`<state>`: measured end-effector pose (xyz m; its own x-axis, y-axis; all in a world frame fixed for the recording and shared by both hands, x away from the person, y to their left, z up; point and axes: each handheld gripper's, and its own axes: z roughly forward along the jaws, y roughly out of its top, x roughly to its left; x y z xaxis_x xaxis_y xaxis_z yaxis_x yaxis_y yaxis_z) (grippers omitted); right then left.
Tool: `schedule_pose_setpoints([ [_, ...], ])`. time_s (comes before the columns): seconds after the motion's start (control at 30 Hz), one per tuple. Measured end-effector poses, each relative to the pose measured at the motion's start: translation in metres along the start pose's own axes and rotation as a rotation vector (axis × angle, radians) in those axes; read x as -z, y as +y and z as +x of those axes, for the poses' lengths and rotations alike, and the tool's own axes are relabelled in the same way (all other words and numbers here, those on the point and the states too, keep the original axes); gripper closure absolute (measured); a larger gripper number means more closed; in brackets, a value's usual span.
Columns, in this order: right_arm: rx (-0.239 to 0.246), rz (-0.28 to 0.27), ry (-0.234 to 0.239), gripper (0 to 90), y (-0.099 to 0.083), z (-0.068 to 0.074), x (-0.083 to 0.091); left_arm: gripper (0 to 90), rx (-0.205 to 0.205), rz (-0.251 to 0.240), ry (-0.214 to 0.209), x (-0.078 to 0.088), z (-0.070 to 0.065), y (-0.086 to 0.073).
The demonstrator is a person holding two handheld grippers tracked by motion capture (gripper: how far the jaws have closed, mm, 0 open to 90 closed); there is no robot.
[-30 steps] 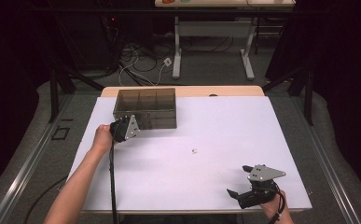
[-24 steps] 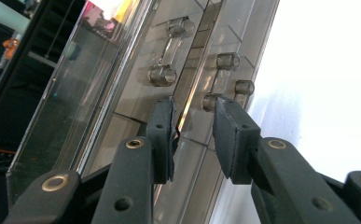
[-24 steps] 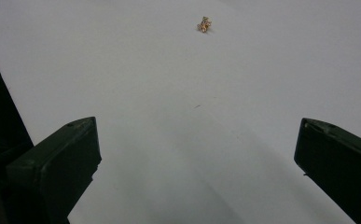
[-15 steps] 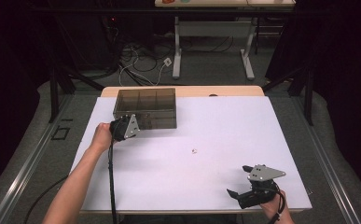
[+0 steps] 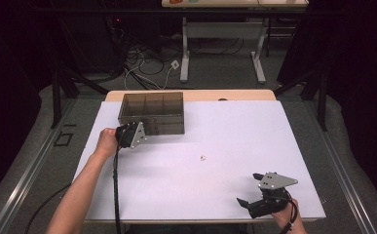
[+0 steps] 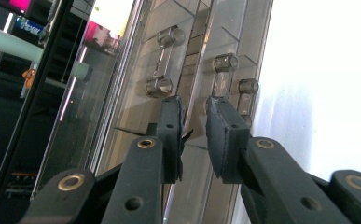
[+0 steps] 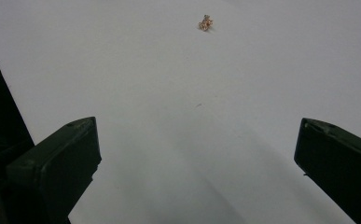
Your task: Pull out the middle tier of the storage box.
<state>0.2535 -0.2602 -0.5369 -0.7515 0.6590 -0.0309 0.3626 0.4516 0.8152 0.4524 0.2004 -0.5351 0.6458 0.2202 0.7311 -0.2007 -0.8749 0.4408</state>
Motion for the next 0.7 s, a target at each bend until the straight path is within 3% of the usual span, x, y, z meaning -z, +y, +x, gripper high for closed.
schedule_pose_setpoints([
  [0.2,0.001,0.0,-0.002,0.0,0.0001,0.0006,-0.0002,75.6,0.011,0.0,-0.005,-0.0001,0.0012,-0.0012],
  [0.33,-0.005,-0.006,-0.003,0.0,-0.0002,0.0002,-0.0011,75.6,0.047,-0.018,-0.019,-0.0012,0.0008,-0.0018],
  [0.7,-0.004,-0.006,-0.004,0.0,-0.0001,0.0006,-0.0017,75.8,0.069,-0.018,-0.036,-0.0008,0.004,-0.0027],
])
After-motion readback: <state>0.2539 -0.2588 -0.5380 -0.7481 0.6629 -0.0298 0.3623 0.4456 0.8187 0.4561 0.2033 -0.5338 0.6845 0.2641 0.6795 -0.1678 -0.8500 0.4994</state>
